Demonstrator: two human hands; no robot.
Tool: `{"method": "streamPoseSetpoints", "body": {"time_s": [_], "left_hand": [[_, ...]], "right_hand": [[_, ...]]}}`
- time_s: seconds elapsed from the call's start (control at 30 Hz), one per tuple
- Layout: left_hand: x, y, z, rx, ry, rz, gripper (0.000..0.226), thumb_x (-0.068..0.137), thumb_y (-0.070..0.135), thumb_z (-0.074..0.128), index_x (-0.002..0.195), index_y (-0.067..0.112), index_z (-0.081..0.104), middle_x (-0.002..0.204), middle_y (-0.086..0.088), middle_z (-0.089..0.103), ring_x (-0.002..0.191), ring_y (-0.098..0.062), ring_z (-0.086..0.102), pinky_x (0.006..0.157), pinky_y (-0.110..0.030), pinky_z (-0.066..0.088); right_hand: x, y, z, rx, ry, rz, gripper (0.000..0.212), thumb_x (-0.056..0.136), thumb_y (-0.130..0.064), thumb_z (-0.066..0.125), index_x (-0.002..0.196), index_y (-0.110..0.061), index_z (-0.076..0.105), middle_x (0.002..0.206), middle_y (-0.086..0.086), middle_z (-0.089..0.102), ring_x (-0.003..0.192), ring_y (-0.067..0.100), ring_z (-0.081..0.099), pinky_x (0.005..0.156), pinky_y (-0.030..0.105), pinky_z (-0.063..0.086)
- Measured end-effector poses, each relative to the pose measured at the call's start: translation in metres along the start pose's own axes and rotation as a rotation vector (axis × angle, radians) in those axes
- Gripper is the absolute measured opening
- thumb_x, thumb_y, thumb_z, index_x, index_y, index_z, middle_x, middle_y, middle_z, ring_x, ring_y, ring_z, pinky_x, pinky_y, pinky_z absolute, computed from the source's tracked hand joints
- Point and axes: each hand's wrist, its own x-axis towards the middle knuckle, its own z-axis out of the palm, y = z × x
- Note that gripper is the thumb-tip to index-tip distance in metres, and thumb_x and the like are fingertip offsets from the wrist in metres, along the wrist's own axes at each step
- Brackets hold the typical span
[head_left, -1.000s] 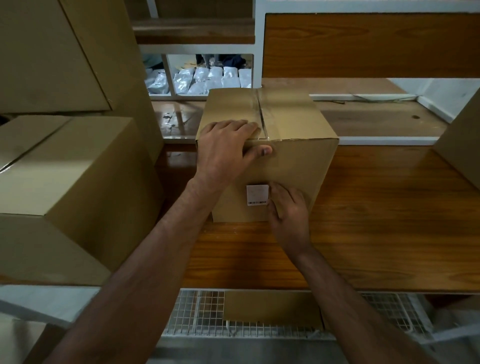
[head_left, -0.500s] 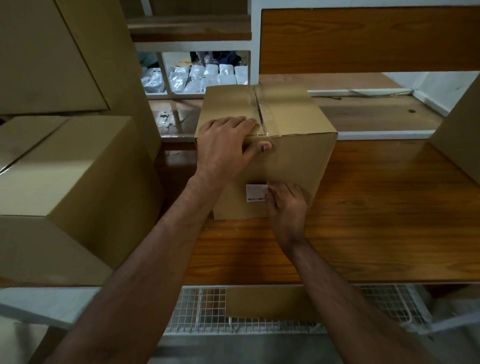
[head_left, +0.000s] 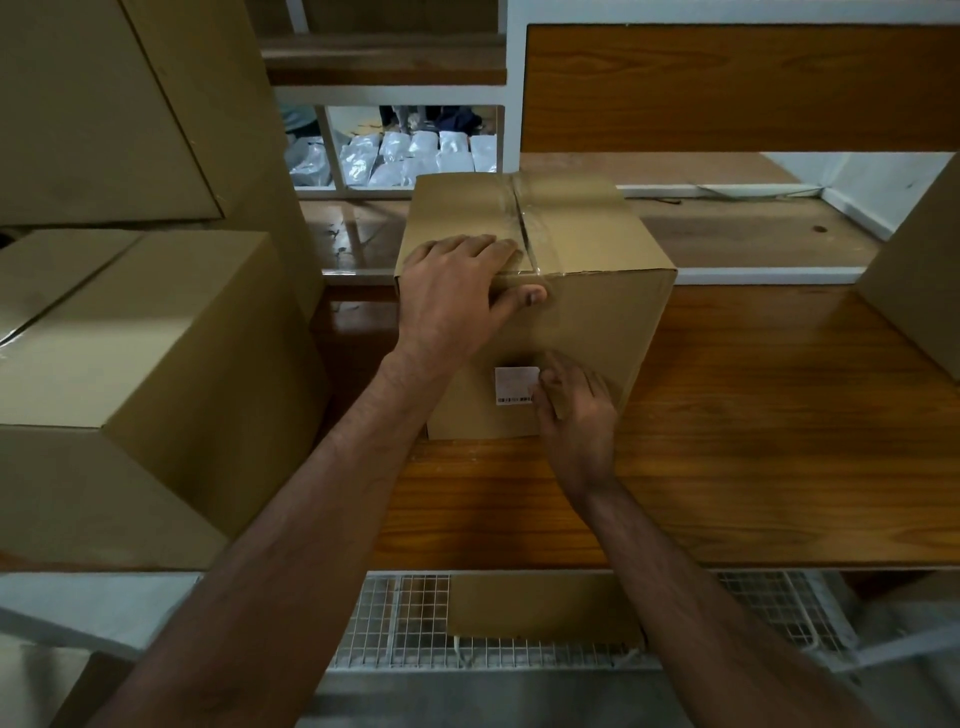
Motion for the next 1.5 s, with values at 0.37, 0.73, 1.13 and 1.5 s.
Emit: {"method": "streamPoseSetpoints", "body": {"time_s": [0.37,0.73,1.13,1.5], "left_hand": [[-0.001,0.000,0.000,-0.008,0.017,-0.008,0.070,0.088,0.078,0.043,0.135,0.028,0.060,0.135,0.004,0.064,0.127,-0.019,0.057,0.107,-0.040,0.038],[-0.001,0.000,-0.001,-0.002,0.013,0.005,0.072,0.088,0.078,0.041,0.137,0.027,0.059,0.138,0.003,0.063,0.128,-0.020,0.057,0.108,-0.041,0.038],[-0.003,-0.001,0.002,0.023,0.038,0.029,0.073,0.090,0.077,0.036,0.138,0.026,0.057,0.139,0.000,0.062,0.128,-0.023,0.056,0.108,-0.043,0.037],[-0.079,0.020,0.012,-0.455,0.166,0.035,0.034,0.101,0.025,0.045,0.129,0.013,0.062,0.126,-0.005,0.066,0.119,-0.022,0.056,0.097,-0.040,0.048]], "right_hand": [[-0.001,0.003,-0.002,-0.069,-0.009,-0.060,0.010,0.091,-0.009,0.068,0.099,-0.005,0.072,0.093,0.009,0.072,0.087,0.025,0.065,0.074,0.037,0.052],[-0.010,0.007,-0.005,-0.047,-0.032,-0.128,0.005,0.093,-0.008,0.067,0.095,-0.006,0.071,0.096,0.009,0.072,0.095,0.026,0.067,0.082,0.028,0.046],[-0.023,0.013,-0.014,-0.018,-0.057,-0.190,0.023,0.099,-0.018,0.054,0.095,-0.005,0.073,0.101,0.013,0.073,0.107,0.029,0.067,0.093,0.030,0.045],[0.008,-0.007,-0.057,0.417,-0.089,0.214,0.014,0.091,-0.005,0.067,0.104,-0.011,0.069,0.097,0.000,0.069,0.091,0.014,0.067,0.076,0.028,0.059]]}}
